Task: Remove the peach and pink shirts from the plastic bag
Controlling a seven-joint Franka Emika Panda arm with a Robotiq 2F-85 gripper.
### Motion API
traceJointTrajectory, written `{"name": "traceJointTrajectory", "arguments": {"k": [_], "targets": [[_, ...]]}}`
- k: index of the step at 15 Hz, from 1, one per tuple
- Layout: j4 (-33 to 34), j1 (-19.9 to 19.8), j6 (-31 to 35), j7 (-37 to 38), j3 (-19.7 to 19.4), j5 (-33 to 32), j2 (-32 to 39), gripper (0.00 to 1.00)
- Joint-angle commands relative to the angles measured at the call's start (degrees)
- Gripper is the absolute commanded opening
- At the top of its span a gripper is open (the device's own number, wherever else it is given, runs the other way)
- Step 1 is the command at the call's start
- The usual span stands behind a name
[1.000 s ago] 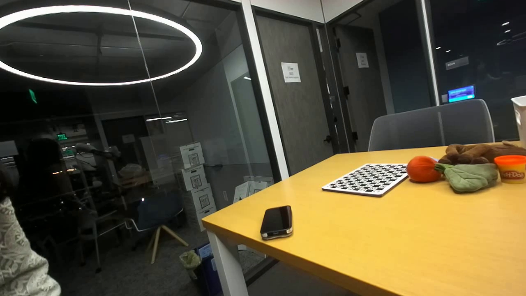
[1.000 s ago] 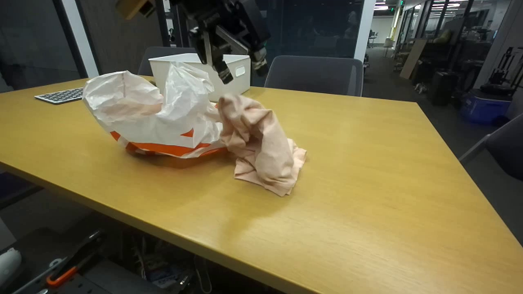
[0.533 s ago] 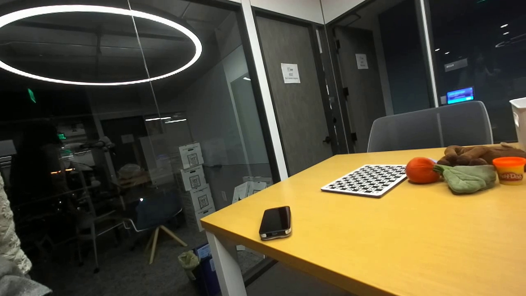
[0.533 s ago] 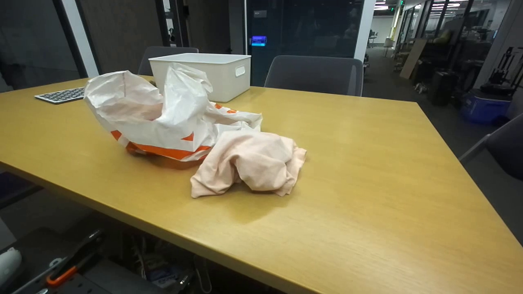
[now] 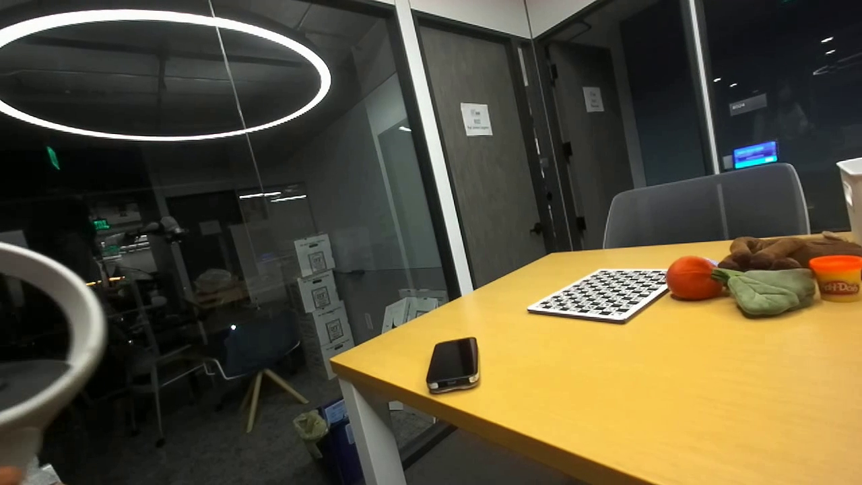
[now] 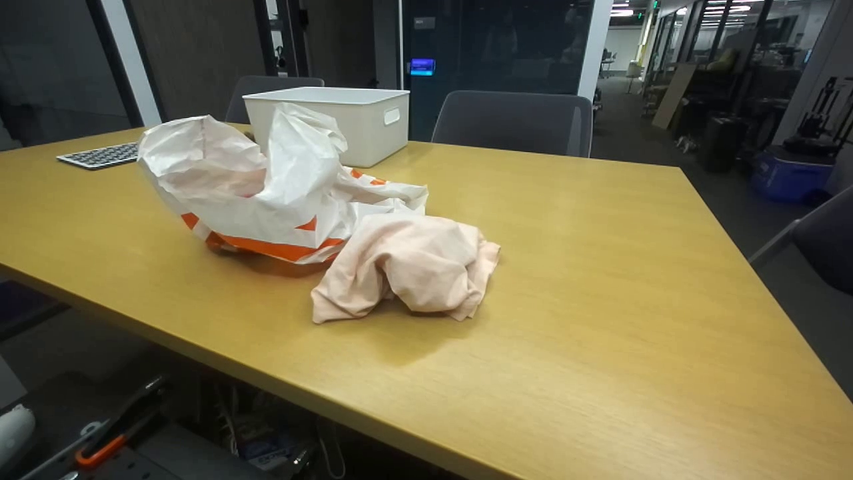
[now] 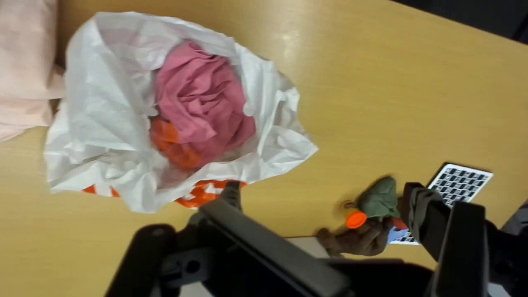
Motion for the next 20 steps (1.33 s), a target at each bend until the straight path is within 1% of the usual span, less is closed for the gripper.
{"name": "traceJointTrajectory", "arguments": {"k": [1,3,4,6,7,9,12,14,17,20], "targets": [[5.61,1.39,-1.99,-1.40,-0.69,7.57,11.10,1.00],[6.56,0.50,-1.24,-0.70,0.30,9.18,16.19,1.00],[7.17,-0.20,-1.24,-0.15,0.68,8.93,18.93,1.00],[8.21,-0.43,-2.26,-0.70,0.47,8.95,22.49,1.00],[4.26,-0.76,-0.49,-0.80,1.15,8.03,18.05,1.00],[4.52,-1.01,-0.39,-0.92,1.24,7.99,20.64,1.00],[4.52,-1.06,-0.42,-0.90,1.41,7.96,19.76,1.00],[4.13,-1.28,1.66,-0.82,1.11,9.41,21.44,1.00],[2.93,-2.62,8.47,-0.88,0.76,9.97,25.32,1.00],[2.22,-4.37,15.00,0.73,0.58,8.93,29.62,1.00]]}}
